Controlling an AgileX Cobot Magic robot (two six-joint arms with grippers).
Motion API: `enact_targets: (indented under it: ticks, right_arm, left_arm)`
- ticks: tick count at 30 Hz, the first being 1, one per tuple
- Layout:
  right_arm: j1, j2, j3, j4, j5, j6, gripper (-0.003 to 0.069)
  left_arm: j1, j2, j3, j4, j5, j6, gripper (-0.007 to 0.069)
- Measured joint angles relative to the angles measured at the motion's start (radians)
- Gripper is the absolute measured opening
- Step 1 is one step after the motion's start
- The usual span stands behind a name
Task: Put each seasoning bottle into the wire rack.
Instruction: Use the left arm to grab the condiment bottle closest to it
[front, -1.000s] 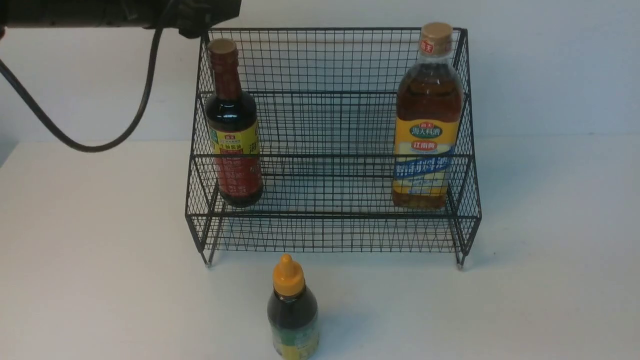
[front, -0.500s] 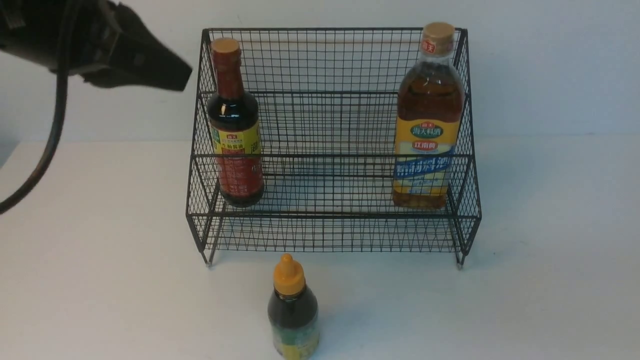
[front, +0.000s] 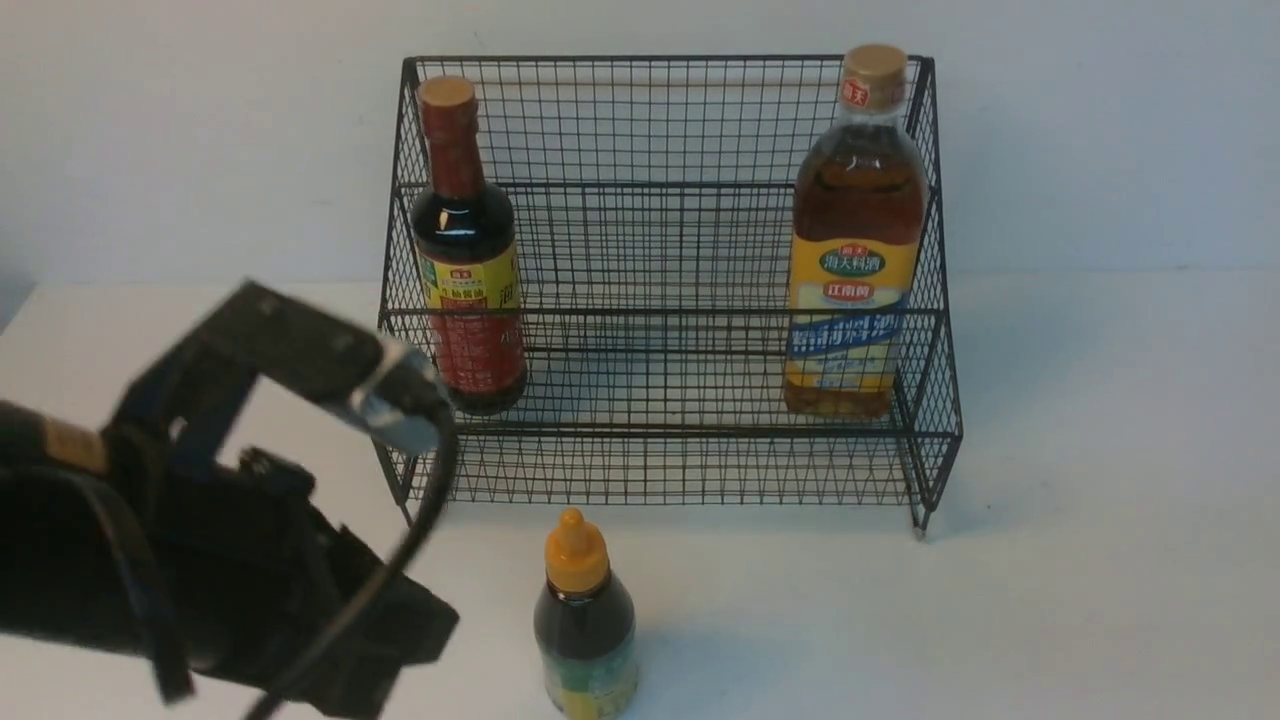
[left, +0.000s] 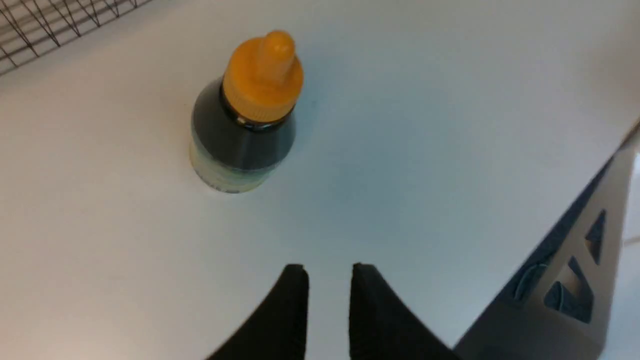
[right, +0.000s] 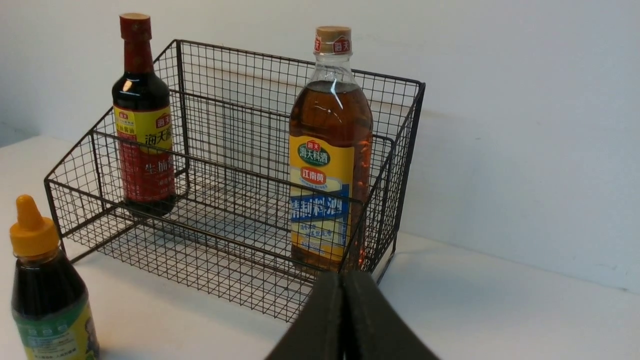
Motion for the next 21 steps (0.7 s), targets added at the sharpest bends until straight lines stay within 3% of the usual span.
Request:
enact_targets:
  ticks: [1,3,4,10,14,19,21]
  right_arm:
    - [0.000,0.000,0.000,0.000,0.000,0.000,-0.0015]
    - [0.000,0.000,0.000,0.000,0.000,0.000,-0.0015]
    - [0.000,0.000,0.001,0.000,0.000,0.000,-0.0015]
    - [0.000,0.000,0.001,0.000,0.000,0.000,-0.0015]
    - [0.000,0.000,0.001,0.000,0.000,0.000,-0.0015]
    - [0.000,0.000,0.001,0.000,0.000,0.000,-0.0015]
    - [0.000,0.000,0.001,0.000,0.000,0.000,-0.0015]
  left_arm:
    - [-0.018,0.000,0.034,-0.002,-0.073,0.008,0.0218]
    - [-0.027,0.000,0.045,-0.003,-0.105,0.015,0.0256]
    - [-0.041,0.001,0.055,-0.008,-0.156,0.035,0.0325]
    - [-0.051,0.061,0.057,-0.063,-0.247,0.126,0.0577]
    - [-0.051,0.155,0.057,-0.147,-0.309,0.185,0.0633]
    - [-0.051,0.232,0.057,-0.275,-0.364,0.253,0.0637]
    - [-0.051,0.274,0.057,-0.377,-0.384,0.337,0.0637]
